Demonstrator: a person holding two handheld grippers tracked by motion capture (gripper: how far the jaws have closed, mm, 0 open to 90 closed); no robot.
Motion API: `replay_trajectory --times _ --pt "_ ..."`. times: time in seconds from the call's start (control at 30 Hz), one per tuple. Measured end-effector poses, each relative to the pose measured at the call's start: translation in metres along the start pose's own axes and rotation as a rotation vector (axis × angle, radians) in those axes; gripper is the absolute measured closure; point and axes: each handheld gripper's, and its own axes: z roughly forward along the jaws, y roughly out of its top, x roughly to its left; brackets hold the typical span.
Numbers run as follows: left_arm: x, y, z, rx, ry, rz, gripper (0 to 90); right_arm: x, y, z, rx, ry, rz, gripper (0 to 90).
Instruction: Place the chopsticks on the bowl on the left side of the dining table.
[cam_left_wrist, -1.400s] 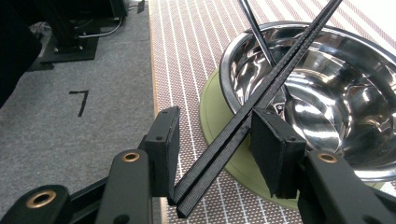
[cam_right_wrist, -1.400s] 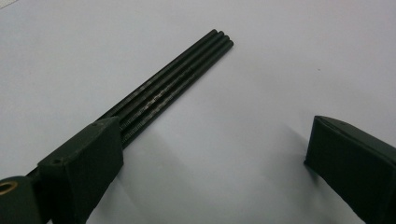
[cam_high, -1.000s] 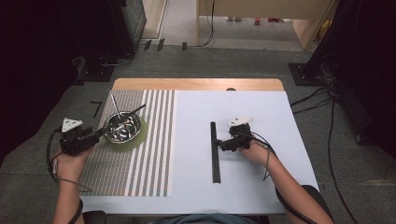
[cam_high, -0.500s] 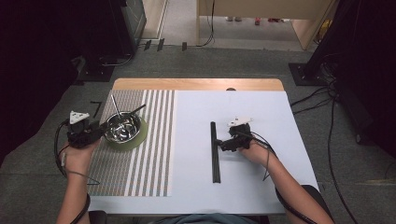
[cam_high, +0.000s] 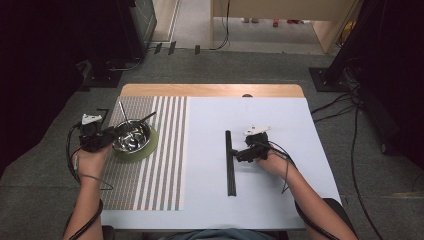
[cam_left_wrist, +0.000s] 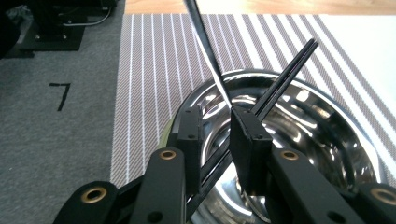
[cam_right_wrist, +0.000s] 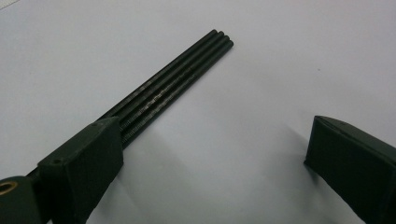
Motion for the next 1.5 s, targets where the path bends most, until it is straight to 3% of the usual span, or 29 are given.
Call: replay_trajectory --times 0.17,0.57,1.5 --pt "-0.002 0.003 0.008 0.004 0.025 0.009 80.1 0.000 0.000 0.000 0.000 0.000 0.000 3.6" --pt "-0.008 0.006 0.026 0.023 0.034 0.042 81.8 0.000 0.000 0.000 -0.001 0.002 0.001 3.6" --pt "-0.029 0.004 0.032 0.054 -0.037 0.124 81.8 0.000 0.000 0.000 -0.001 0.001 0.001 3.7"
